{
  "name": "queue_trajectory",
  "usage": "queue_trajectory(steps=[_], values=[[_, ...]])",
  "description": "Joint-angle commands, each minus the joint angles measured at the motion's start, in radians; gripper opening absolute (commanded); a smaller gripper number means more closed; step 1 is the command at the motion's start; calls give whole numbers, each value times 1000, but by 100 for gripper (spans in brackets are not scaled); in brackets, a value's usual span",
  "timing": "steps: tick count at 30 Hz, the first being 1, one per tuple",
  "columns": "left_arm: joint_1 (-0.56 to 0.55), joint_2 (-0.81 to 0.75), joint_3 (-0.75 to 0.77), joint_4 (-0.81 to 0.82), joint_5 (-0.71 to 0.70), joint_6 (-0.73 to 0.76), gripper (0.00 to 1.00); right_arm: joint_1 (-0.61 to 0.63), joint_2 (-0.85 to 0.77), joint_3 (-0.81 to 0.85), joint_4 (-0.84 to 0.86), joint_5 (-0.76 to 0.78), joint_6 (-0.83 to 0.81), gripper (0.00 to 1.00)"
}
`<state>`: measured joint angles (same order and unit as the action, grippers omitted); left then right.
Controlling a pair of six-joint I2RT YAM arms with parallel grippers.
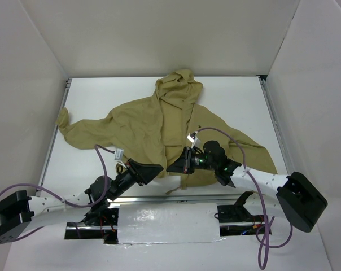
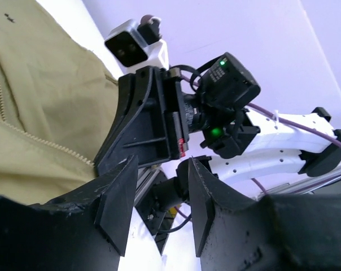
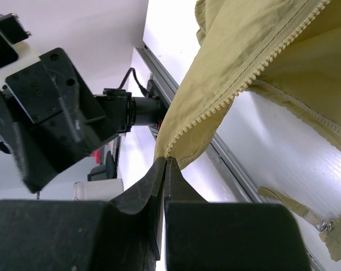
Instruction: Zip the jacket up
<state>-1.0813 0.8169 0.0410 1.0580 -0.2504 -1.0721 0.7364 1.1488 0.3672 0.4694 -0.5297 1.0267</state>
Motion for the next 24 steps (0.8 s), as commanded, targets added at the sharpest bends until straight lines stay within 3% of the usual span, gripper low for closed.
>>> queue_trajectory(steps=[1, 13, 16, 19, 24], values=[[3, 16, -49, 28, 8, 27, 53, 0, -17, 15, 66, -19, 7, 0], [3, 41, -52, -13, 31, -20, 64, 3, -1, 13, 75, -19, 4, 0], [3, 18, -49, -75, 25, -26, 65, 1, 2, 16, 67, -18, -2, 0], [3, 18, -23, -130, 13, -35, 58, 0, 5, 22, 67, -18, -4, 0], [4, 45, -38, -82, 19, -54, 63, 0, 2, 30, 57, -23, -13, 0]])
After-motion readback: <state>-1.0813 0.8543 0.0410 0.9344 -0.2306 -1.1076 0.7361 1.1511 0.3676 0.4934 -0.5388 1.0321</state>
